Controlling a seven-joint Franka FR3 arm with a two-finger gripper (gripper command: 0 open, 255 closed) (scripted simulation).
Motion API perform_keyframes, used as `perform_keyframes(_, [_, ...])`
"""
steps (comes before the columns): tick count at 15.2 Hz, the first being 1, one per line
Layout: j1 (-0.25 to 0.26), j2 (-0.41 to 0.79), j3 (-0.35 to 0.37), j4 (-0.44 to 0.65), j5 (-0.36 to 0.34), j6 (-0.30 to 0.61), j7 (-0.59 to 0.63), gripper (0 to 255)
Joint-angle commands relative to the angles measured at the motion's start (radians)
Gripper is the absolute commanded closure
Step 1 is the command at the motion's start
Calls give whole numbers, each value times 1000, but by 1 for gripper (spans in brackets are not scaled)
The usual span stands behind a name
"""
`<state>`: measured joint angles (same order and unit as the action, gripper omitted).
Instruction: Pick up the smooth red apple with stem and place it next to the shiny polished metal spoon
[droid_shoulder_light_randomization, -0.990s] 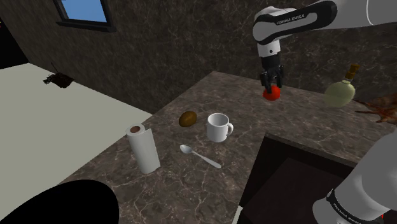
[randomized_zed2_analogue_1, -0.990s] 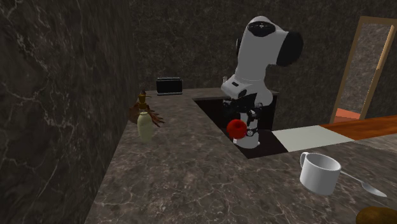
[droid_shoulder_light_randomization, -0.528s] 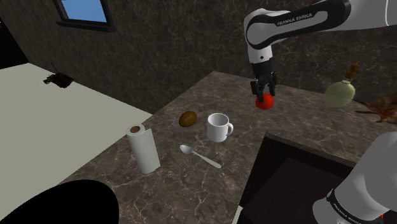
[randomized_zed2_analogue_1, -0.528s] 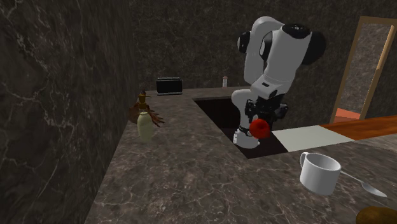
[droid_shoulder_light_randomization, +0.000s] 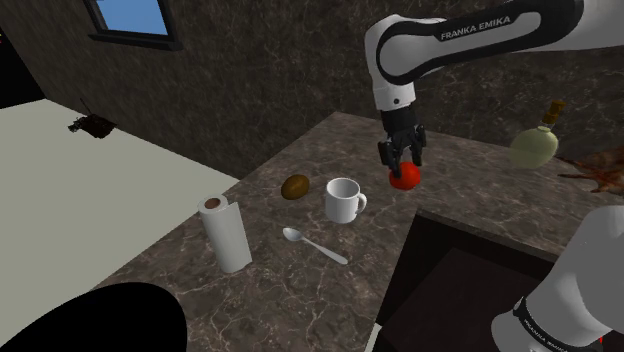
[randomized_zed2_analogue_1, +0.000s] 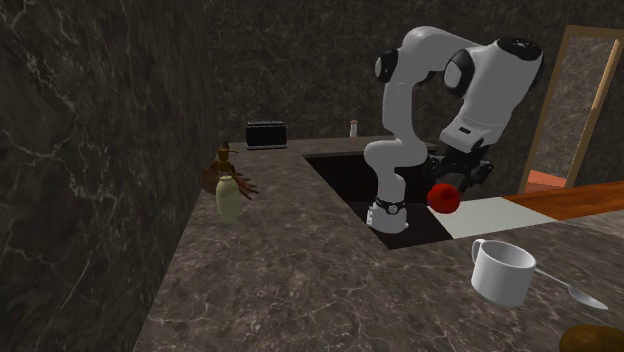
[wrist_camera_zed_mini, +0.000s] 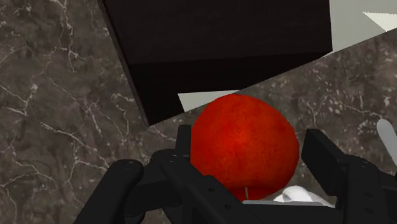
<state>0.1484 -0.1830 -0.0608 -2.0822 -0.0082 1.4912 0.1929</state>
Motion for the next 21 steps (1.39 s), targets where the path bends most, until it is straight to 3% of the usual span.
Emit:
perform_keyframes(1, [26, -7, 32, -10, 28, 4, 54, 255])
perform_keyframes(9, [117, 8, 145, 4, 126, 16, 239, 255])
perform_keyframes(17, [211, 92, 259, 93, 207, 40, 434, 255])
perform_keyframes(21, [212, 102, 261, 50, 207, 93, 427, 255])
